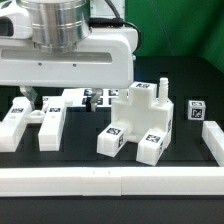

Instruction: Assemble chair

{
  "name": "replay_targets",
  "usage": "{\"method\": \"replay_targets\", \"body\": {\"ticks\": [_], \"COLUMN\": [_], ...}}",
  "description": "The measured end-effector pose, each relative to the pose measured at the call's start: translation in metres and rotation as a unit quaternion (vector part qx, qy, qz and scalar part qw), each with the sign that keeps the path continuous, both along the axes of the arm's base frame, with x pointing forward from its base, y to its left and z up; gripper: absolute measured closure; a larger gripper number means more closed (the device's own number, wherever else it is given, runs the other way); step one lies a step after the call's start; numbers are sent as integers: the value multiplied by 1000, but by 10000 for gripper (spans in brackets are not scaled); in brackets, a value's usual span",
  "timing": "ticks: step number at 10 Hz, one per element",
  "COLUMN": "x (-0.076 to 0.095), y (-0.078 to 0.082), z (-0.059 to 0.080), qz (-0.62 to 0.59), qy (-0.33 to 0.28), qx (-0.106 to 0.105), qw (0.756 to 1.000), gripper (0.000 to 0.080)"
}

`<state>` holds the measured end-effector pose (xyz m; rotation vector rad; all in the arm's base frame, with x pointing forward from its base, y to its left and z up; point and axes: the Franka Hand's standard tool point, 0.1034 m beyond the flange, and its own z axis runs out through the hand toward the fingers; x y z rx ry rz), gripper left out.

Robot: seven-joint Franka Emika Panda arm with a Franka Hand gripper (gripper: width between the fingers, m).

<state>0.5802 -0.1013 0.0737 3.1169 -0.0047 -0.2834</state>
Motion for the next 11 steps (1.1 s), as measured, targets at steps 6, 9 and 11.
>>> {"method": "replay_targets", "body": {"ticks": [6, 9, 11], "x": [-20, -34, -41], "y": [-12, -14, -16], "z": [-13, -24, -31], "qz": [28, 30, 27], "qy": [-33, -38, -38], "qx": [4, 1, -2], "qw": [999, 999, 999], "gripper": [151, 151, 151]}}
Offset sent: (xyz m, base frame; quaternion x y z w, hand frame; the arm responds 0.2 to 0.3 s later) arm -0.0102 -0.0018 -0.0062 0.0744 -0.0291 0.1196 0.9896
